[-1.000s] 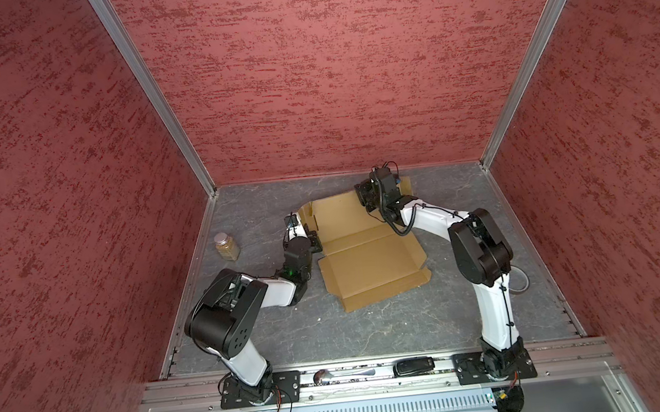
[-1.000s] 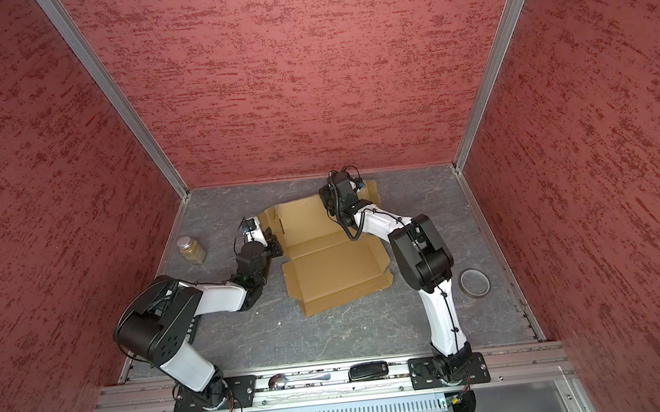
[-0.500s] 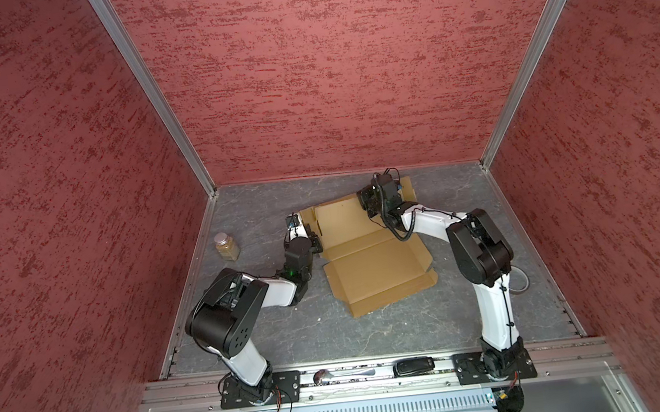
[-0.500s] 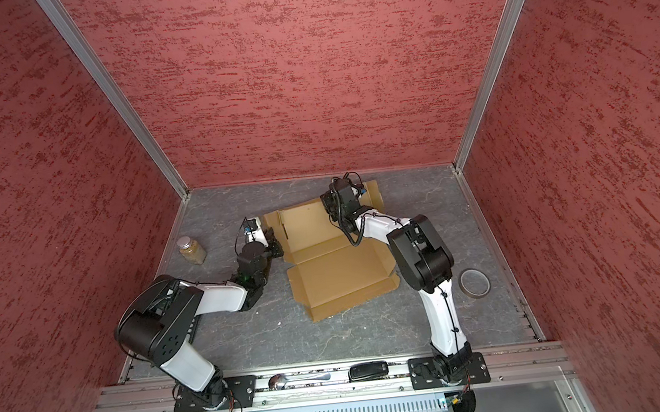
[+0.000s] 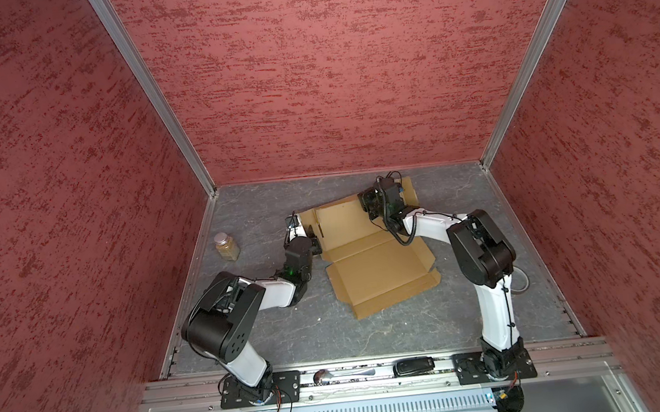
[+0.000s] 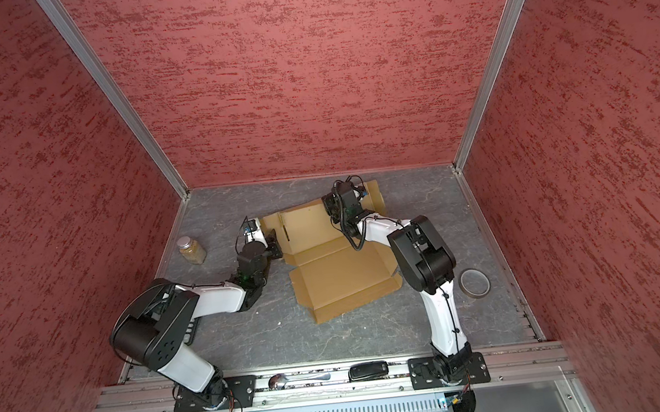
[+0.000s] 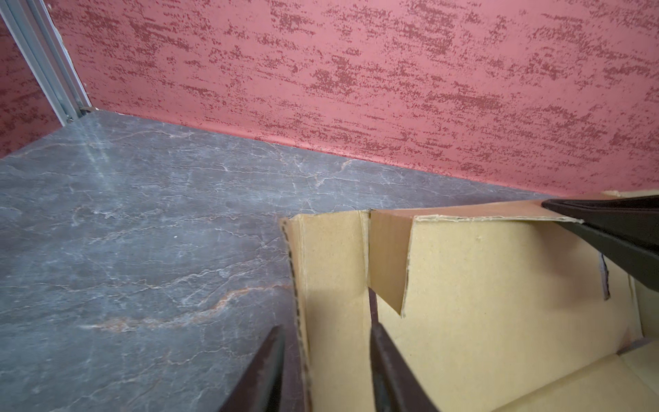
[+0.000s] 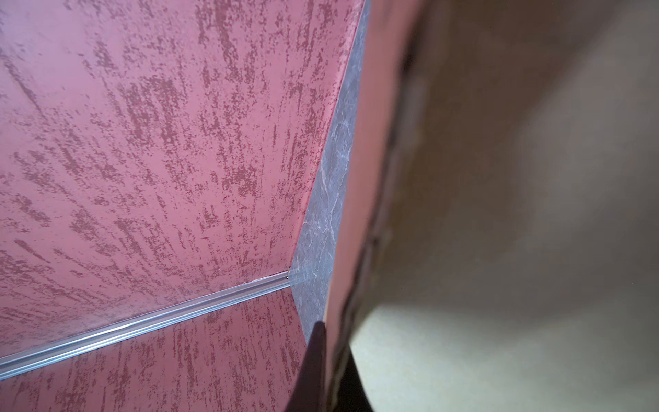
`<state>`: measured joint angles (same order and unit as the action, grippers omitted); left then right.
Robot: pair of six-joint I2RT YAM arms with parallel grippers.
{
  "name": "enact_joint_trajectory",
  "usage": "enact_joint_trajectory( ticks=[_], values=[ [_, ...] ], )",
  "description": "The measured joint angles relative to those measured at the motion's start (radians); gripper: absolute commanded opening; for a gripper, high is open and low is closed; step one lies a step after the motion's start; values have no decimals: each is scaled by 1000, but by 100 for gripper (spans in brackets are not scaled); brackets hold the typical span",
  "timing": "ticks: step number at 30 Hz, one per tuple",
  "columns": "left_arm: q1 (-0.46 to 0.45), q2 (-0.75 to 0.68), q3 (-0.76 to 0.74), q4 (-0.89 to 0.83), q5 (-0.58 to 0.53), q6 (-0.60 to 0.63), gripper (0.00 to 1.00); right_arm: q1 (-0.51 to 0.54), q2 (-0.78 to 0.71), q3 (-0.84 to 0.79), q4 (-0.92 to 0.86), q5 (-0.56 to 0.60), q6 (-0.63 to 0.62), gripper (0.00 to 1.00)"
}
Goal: Fold the paper box
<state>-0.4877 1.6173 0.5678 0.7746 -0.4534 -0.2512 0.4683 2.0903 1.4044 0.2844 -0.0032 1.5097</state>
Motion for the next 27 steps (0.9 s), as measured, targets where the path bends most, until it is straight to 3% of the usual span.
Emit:
enact_joint_trajectory(
  ticks=[9, 21, 27],
  values=[
    [7, -164, 26, -164, 15, -25, 54, -3, -39, -1, 21, -19, -38, 5],
    [64, -348, 77, -499, 184, -59, 59, -16, -84, -120, 163, -87, -77, 5],
    [105, -374, 104, -659, 254, -77, 59, -24, -86, -175, 230, -109, -75, 5]
  ],
)
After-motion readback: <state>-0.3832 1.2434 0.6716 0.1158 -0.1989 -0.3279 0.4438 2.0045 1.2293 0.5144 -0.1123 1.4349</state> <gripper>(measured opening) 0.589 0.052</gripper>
